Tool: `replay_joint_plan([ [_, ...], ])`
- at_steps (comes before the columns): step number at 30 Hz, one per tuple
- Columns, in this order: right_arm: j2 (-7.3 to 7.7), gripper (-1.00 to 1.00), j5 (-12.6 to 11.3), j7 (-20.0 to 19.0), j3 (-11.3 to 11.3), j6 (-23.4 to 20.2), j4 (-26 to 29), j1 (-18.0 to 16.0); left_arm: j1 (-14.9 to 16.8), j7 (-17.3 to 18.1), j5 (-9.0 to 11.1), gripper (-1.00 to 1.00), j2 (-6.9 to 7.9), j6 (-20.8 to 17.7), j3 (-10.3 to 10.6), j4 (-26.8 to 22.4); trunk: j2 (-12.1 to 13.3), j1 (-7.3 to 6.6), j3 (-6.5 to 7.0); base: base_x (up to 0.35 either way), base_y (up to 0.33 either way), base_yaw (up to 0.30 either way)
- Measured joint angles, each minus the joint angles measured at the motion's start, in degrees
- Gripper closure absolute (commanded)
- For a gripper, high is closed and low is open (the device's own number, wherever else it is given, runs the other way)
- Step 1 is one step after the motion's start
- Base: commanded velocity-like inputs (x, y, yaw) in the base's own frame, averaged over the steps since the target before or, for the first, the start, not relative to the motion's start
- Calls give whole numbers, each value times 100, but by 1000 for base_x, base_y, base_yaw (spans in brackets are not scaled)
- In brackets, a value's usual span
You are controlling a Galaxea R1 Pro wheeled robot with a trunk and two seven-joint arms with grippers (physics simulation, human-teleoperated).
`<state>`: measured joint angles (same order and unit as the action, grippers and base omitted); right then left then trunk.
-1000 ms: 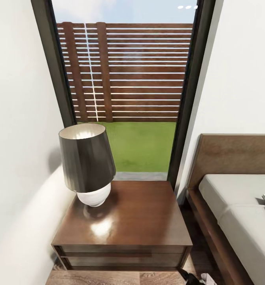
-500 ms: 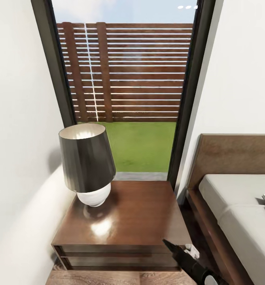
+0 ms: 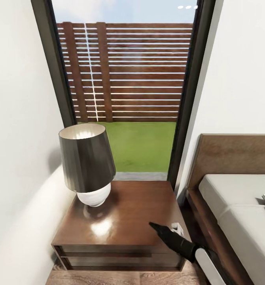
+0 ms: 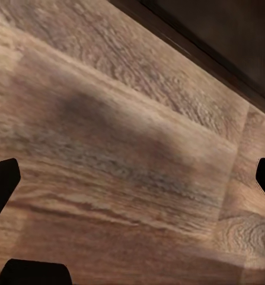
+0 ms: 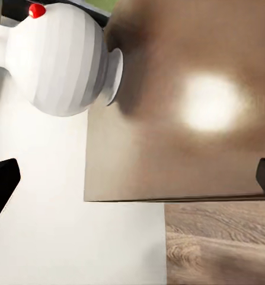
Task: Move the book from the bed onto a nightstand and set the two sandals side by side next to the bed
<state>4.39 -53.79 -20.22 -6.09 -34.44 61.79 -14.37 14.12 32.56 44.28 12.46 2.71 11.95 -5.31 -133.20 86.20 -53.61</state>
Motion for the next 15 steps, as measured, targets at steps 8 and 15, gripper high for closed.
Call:
replay_joint_plan([
  [8, -55, -100, -1044, 1319, 17, -692, 695, -465, 0, 28, -2, -100, -13, -42, 4, -320, 0, 0, 0, 0, 0, 0],
  [15, -26, -100, -2042, 2768, 46, -1102, 846, -1243, 0, 48, 51, -100, -24, -138, -10, -509, 0, 0, 0, 0, 0, 0],
])
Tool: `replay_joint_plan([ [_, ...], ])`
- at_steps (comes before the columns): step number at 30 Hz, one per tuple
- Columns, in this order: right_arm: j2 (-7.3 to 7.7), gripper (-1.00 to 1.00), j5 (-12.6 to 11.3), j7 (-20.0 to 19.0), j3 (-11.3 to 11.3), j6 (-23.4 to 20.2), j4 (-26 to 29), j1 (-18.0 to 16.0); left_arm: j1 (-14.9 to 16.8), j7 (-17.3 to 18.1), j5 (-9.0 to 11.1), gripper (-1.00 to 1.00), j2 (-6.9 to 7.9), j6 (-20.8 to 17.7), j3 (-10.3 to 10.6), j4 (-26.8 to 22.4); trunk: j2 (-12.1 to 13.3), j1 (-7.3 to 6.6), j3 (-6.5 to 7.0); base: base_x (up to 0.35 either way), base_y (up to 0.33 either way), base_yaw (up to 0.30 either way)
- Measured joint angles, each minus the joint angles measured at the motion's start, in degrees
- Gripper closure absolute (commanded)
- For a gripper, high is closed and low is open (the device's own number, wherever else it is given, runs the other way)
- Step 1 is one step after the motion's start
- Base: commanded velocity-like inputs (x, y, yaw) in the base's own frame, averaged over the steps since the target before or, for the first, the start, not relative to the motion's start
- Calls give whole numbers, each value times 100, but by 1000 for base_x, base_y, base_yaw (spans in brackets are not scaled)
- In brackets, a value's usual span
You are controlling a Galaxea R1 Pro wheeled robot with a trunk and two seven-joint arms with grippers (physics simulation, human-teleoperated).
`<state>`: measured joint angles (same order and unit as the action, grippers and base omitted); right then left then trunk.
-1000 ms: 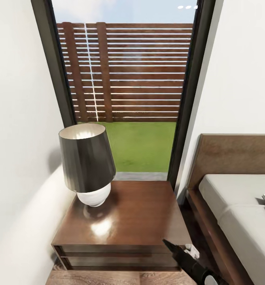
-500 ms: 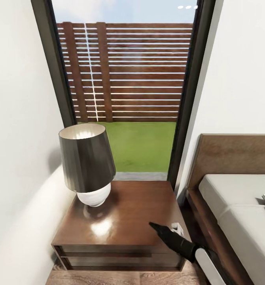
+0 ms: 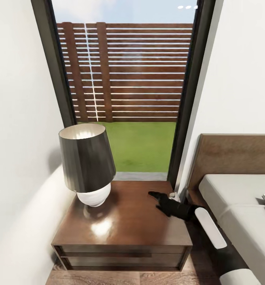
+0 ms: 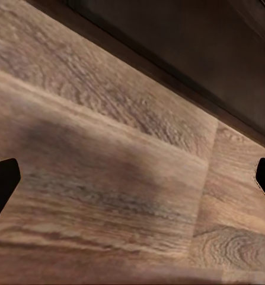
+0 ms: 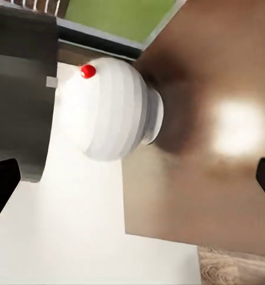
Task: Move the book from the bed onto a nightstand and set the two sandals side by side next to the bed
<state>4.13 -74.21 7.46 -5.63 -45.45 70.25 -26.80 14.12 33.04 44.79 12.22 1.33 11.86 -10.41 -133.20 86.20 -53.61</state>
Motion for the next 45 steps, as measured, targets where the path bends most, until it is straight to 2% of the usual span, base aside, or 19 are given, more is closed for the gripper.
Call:
replay_joint_plan([
  [1, 6, -100, -132, 216, 5, -30, 12, -98, 0, 3, 25, -100, -1, -29, -2, -22, 0, 0, 0, 0, 0, 0],
  [3, 103, -100, -630, 977, 18, -133, 41, -427, 1, 9, 222, -100, -3, -189, -5, -125, 0, 0, 0, 0, 0, 0],
  [5, 187, -100, -857, 1332, 21, -206, 49, -573, 1, 10, 376, -100, -4, -299, -1, -179, 0, 0, 0, 0, 0, 0],
  [6, 275, -100, -1061, 1667, 23, -287, 53, -701, 1, 11, 534, -100, -4, -421, 5, -228, 0, 0, 0, 0, 0, 0],
  [9, 424, -100, -1336, 2156, 28, -423, 58, -897, 1, 17, 750, -100, -4, -625, 13, -309, 0, 0, 0, 0, 0, 0],
  [10, 547, -100, -1491, 2445, 30, -507, 59, -1021, 1, 21, 852, -100, -4, -753, 13, -360, 0, 0, 0, 0, 0, 0],
  [12, 710, -100, -1653, 2722, 32, -579, 60, -1143, 1, 33, 924, -100, -7, -854, 15, -401, 0, 0, 0, 0, 0, 0],
  [13, 892, -100, -1803, 2958, 38, -628, 58, -1243, 0, 52, 969, -100, -9, -917, 15, -429, 0, 0, 0, 0, 0, 0],
  [17, 1333, -100, -2195, 3355, 114, -680, 54, -1383, 0, 153, 1016, -100, -19, -985, 16, -456, 0, 0, 0, 0, 0, 0],
  [18, 1564, -100, -2393, 3506, 167, -705, 51, -1422, 0, 243, 1025, -100, -34, -1000, 18, -462, 0, 0, 0, 0, 0, 0],
  [23, 2167, -100, -2971, 3787, 322, -789, 41, -1468, 0, 576, 1037, -100, -67, -1018, 42, -479, 0, 0, 0, 0, 0, 0],
  [24, 2362, -100, -3161, 3849, 395, -836, 24, -1477, 0, 736, 1031, -100, -74, -1026, 52, -486, 0, 0, 0, 0, 0, 0],
  [26, 2546, -100, -3340, 3893, 476, -876, 5, -1481, 0, 890, 1024, -100, -77, -1032, 61, -489, 0, 0, 0, 0, 0, 0],
  [30, 2856, -100, -3530, 3937, 656, -930, -45, -1486, 0, 1101, 1008, -100, -81, -1032, 69, -493, 0, 0, 0, 0, 0, 0],
  [31, 3001, -100, -3573, 3946, 744, -952, -68, -1489, 0, 1157, 1002, -100, -81, -1029, 72, -495, 0, 0, 0, 0, 0, 0],
  [34, 3268, -100, -3629, 3952, 874, -962, -100, -1486, 0, 1219, 992, -100, -84, -1002, 78, -491, 0, 0, 0, 0, 0, 0],
  [37, 3434, -100, -3649, 3960, 1044, -953, -209, -1483, 0, 1240, 985, -100, -93, -978, 83, -479, 0, 0, 0, 0, 0, 0],
  [42, 3512, -100, -3623, 3966, 1470, -964, -460, -1480, 1, 1250, 982, -100, -97, -967, 90, -473, 0, 0, 0, 0, 0, 0],
  [45, 3512, -100, -3429, 3967, 1695, -986, -615, -1474, 1, 1254, 981, -100, -102, -960, 92, -470, 0, 0, 0, 0, 0, 0],
])
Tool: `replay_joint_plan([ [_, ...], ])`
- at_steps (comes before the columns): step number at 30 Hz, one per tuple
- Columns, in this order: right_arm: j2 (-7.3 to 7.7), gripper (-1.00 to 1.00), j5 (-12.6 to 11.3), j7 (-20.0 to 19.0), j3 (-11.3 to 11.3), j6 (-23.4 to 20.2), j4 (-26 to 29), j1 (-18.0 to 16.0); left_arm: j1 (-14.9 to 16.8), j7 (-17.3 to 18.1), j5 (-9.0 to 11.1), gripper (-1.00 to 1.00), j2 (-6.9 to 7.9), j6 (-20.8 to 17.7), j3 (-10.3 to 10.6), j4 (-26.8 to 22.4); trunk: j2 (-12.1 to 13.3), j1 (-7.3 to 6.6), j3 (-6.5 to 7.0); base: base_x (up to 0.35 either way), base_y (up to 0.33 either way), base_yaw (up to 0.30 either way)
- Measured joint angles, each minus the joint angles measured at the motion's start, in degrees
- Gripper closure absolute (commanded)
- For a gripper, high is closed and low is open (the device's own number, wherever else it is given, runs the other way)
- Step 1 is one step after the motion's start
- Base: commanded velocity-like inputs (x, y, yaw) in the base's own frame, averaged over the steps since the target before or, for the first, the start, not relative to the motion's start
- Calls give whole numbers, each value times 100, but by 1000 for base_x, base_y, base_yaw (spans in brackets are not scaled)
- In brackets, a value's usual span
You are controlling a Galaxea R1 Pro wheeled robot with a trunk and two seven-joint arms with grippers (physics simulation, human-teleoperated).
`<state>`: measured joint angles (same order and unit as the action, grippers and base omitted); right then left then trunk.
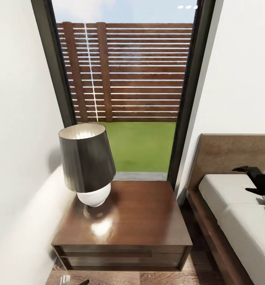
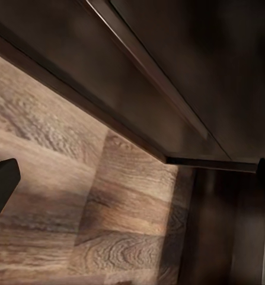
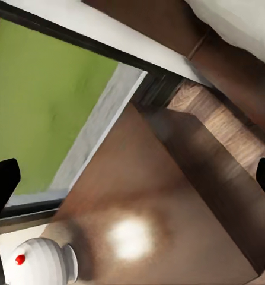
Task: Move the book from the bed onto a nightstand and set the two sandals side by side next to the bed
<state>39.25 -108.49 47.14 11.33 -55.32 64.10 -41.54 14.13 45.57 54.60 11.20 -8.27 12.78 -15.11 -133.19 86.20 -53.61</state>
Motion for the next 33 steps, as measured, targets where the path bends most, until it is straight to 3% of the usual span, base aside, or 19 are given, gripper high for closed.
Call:
replay_joint_plan([
  [1, -8, -100, 64, 0, 21, -1, -18, 1, 0, 0, 0, -100, -1, 2, 0, 0, 0, 0, 0, 0, 0, 0],
  [2, -58, -100, 373, -7, 66, -3, -52, 14, 0, -1, -1, -100, -19, 5, 6, 11, 0, 0, 0, 0, 0, 0],
  [3, -80, -100, 450, -9, 76, 0, -58, 17, 0, -1, -2, -100, -24, 6, 6, 14, 0, 0, 0, 0, 0, 0],
  [11, -180, -100, 756, -64, 105, -7, -74, 27, 0, 178, -27, -100, -54, 14, 14, 30, 0, 0, 0, 0, 0, 0],
  [19, -283, -100, 777, -69, 112, -5, -76, 28, 0, 534, -48, -100, -59, 23, 21, 67, 0, 0, 0, 0, 0, 0],
  [33, -371, -100, 791, -77, 118, -15, -49, 29, 1, 623, -53, -100, -60, 26, 28, 81, 0, 0, 0, 0, 0, -162],
])
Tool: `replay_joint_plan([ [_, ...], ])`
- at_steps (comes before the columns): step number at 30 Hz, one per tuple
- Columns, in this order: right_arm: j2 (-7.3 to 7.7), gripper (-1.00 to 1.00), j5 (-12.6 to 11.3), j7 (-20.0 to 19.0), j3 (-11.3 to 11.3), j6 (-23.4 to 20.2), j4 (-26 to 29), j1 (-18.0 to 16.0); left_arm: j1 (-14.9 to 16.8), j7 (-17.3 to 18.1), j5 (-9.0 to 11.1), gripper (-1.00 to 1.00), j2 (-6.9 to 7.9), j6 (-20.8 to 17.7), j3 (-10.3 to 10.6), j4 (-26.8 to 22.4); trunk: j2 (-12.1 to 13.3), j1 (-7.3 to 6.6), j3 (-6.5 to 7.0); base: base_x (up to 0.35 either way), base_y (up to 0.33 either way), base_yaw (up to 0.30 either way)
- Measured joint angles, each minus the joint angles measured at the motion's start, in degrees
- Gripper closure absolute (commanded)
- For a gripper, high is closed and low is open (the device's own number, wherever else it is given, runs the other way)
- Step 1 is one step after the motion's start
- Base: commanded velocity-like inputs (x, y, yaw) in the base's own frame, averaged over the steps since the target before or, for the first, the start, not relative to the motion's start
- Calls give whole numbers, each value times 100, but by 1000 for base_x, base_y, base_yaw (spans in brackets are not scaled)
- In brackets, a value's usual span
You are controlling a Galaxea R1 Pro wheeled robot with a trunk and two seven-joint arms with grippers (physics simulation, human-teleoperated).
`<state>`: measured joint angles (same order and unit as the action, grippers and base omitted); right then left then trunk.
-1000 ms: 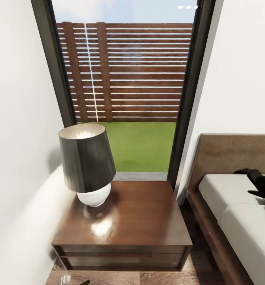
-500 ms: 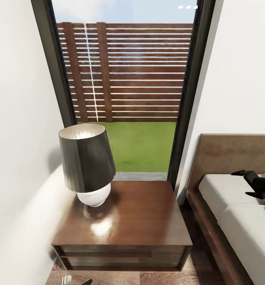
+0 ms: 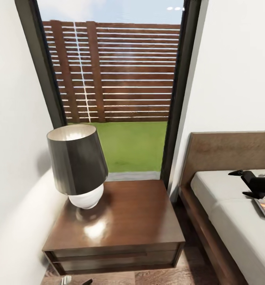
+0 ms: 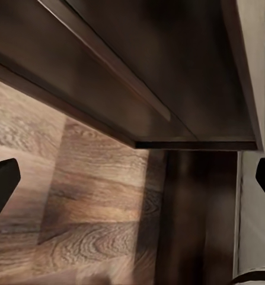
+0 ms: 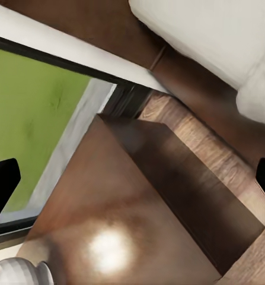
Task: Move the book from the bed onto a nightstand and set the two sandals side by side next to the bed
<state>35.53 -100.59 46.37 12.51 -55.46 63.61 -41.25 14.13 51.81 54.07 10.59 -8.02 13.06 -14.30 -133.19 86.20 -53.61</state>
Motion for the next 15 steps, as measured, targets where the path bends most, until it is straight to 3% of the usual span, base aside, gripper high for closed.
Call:
replay_joint_plan([
  [15, -18, -100, 1, -3, 2, -1, 45, 0, 0, 12, 0, -100, 0, 42, 1, 78, 0, 0, 0, 0, 0, -265],
])
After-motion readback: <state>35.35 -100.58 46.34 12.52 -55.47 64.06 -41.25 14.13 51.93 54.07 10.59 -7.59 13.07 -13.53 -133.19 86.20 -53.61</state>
